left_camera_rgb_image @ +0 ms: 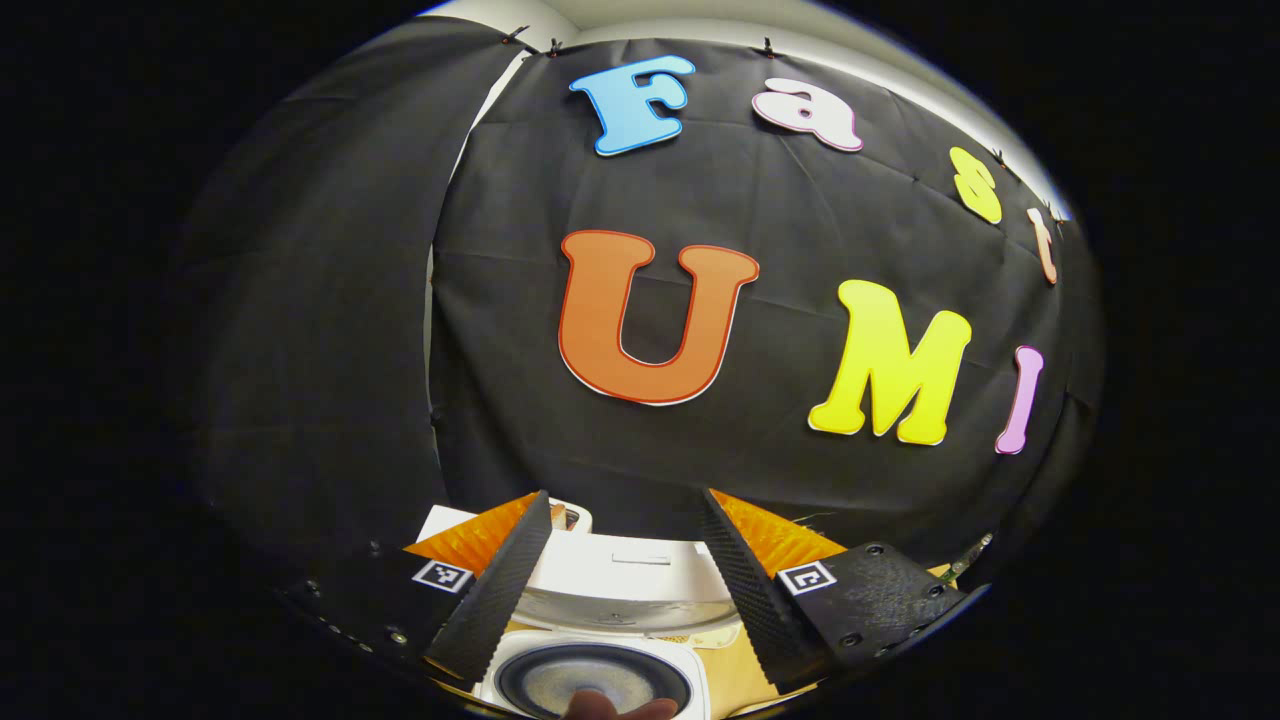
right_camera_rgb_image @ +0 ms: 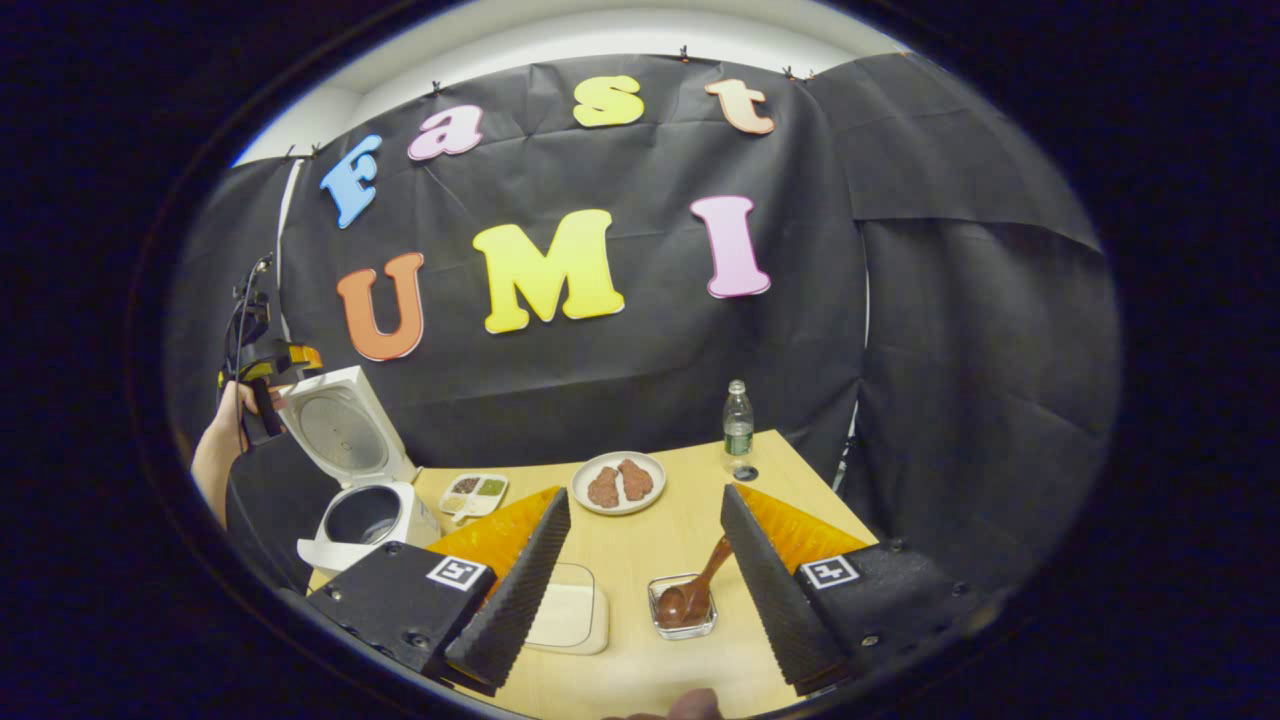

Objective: Close the left gripper, press the button to open the rice cooker; take a wooden spoon from the chopstick holder with the right hand, scoop a spoonful of rice and pour it into the rice cooker, then put the wooden spoon back into the chopstick holder.

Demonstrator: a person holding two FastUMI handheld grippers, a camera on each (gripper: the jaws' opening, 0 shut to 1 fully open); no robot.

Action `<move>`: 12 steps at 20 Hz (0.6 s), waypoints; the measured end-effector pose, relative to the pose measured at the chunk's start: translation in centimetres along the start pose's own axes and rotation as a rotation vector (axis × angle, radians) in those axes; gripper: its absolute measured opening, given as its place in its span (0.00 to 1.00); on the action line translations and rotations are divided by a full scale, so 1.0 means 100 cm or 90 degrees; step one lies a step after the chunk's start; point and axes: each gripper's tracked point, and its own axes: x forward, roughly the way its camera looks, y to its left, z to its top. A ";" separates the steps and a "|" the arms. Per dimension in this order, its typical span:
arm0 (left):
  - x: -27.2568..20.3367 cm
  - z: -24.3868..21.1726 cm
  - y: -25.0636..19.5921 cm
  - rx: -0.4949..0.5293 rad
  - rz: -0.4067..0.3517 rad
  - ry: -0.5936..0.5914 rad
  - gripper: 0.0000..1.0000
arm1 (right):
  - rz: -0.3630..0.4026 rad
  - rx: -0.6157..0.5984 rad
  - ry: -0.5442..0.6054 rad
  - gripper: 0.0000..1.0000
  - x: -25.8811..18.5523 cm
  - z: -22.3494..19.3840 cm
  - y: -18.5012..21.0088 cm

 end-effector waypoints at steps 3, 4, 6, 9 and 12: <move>0.006 0.000 -0.001 0.004 0.002 -0.005 0.95 | -0.012 0.010 0.014 0.99 -0.004 -0.011 -0.001; 0.006 -0.001 0.000 0.005 0.003 -0.002 0.95 | -0.013 0.012 0.017 0.99 -0.005 -0.012 -0.001; 0.006 -0.006 -0.001 0.013 0.006 0.009 0.96 | -0.008 0.015 0.021 0.99 -0.006 -0.015 0.004; -0.003 -0.015 -0.002 0.055 0.007 0.033 0.97 | 0.005 0.013 0.015 0.99 -0.011 -0.013 0.014; -0.022 -0.025 0.000 0.090 0.008 0.070 0.97 | 0.022 0.012 0.012 0.99 -0.015 -0.016 0.022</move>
